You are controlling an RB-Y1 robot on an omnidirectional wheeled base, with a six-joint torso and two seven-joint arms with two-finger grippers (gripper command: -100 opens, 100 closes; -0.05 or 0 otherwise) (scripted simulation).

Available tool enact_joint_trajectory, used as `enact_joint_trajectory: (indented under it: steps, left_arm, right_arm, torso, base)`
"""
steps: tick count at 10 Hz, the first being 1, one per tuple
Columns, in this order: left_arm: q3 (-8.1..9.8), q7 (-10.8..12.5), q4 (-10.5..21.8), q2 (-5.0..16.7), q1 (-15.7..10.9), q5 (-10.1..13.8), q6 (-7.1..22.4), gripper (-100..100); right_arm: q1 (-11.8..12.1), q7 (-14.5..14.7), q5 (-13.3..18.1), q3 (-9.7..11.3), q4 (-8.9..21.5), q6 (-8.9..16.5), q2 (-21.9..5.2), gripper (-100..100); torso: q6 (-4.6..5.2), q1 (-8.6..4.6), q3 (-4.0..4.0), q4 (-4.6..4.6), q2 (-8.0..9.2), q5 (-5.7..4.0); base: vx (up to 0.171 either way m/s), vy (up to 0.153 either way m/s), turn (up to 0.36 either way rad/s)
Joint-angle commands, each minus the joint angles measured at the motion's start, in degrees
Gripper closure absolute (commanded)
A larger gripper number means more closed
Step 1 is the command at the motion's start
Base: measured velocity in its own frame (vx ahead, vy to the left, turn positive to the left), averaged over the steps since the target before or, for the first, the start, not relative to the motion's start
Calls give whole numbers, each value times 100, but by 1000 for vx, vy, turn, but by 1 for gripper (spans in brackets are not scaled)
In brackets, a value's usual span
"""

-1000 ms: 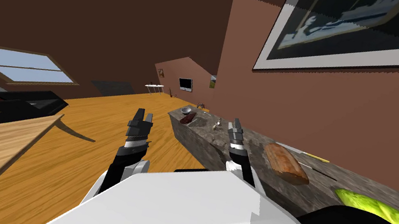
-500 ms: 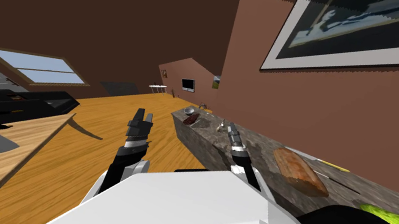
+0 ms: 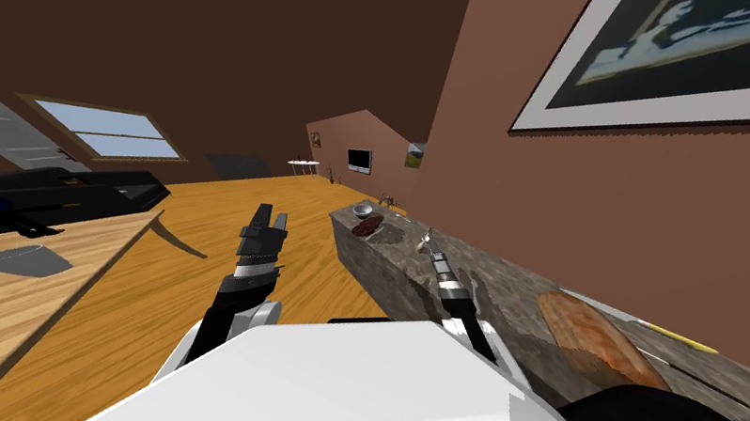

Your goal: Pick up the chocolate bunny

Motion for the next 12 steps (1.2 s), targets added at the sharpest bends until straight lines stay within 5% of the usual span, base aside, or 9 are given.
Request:
enact_joint_trajectory:
  steps: [1,12]
  left_arm:
    - [0,0,0,0,0,0,0,0]
    - [0,0,0,0,0,0,0,0]
  right_arm:
    - [73,118,89,-39,146,174,-113,-100]
    - [429,683,562,-439,1266,1101,-1338,-100]
  torso:
    - [0,0,0,0,0,0]
    - [1,-7,5,2,9,-1]
  base:
    - [58,80,96]
    - [48,69,76]
